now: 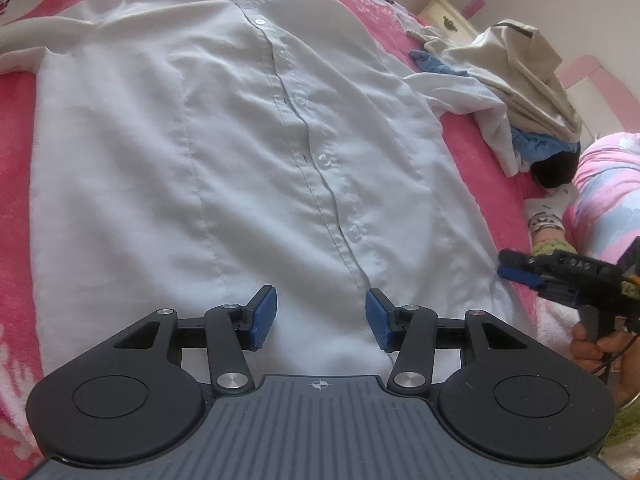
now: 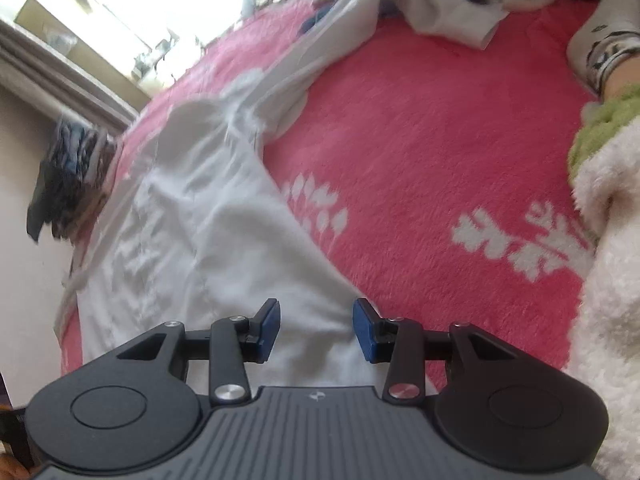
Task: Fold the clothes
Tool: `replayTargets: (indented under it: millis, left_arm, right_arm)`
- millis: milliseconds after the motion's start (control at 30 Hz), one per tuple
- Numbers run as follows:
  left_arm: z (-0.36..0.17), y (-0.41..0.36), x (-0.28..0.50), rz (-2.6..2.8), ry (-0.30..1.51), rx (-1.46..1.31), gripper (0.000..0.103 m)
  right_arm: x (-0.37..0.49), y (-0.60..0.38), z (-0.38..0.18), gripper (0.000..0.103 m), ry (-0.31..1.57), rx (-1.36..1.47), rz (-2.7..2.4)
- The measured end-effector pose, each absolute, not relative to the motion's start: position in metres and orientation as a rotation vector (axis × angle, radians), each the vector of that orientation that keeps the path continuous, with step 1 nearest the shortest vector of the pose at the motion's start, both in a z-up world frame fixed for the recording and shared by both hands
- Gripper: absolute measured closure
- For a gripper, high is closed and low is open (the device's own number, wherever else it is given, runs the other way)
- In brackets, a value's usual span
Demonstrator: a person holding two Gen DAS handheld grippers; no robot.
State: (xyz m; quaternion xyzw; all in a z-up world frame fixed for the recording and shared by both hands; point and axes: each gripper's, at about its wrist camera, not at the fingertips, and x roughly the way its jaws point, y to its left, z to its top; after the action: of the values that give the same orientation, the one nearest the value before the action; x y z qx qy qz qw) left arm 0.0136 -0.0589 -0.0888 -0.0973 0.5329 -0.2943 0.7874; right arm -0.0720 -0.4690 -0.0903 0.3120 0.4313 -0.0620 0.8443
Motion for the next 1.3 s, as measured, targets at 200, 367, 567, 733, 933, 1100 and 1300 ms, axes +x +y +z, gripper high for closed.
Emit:
replayTargets:
  millis: [200, 367, 567, 733, 933, 1100, 1300]
  left_arm:
    - [-0.080, -0.067, 0.027, -0.650, 1.115, -0.171, 0.054]
    - [-0.082, -0.092, 0.039, -0.703, 1.108, -0.128, 0.054]
    - [-0.094, -0.122, 0.047, -0.767, 1.120, -0.086, 0.054]
    - [-0.100, -0.136, 0.051, -0.823, 1.096, -0.044, 0.054]
    - [-0.105, -0.137, 0.055, -0.843, 1.082, -0.050, 0.054]
    - [-0.107, -0.134, 0.053, -0.849, 1.072, -0.052, 0.054]
    - [-0.106, -0.137, 0.052, -0.836, 1.068, -0.023, 0.054]
  right_arm:
    - [-0.060, -0.495, -0.063, 0.060, 0.827, 0.658, -0.168]
    - [-0.034, -0.543, -0.075, 0.048, 0.813, 0.757, -0.271]
    - [0.002, -0.607, -0.097, 0.048, 0.807, 0.901, -0.414]
    - [0.031, -0.661, -0.116, 0.048, 0.797, 1.020, -0.535]
    - [0.057, -0.714, -0.123, 0.093, 0.762, 1.102, -0.654]
    - [0.042, -0.718, -0.069, 0.102, 0.663, 0.953, -0.650]
    - [0.030, -0.717, 0.017, 0.102, 0.530, 0.737, -0.652]
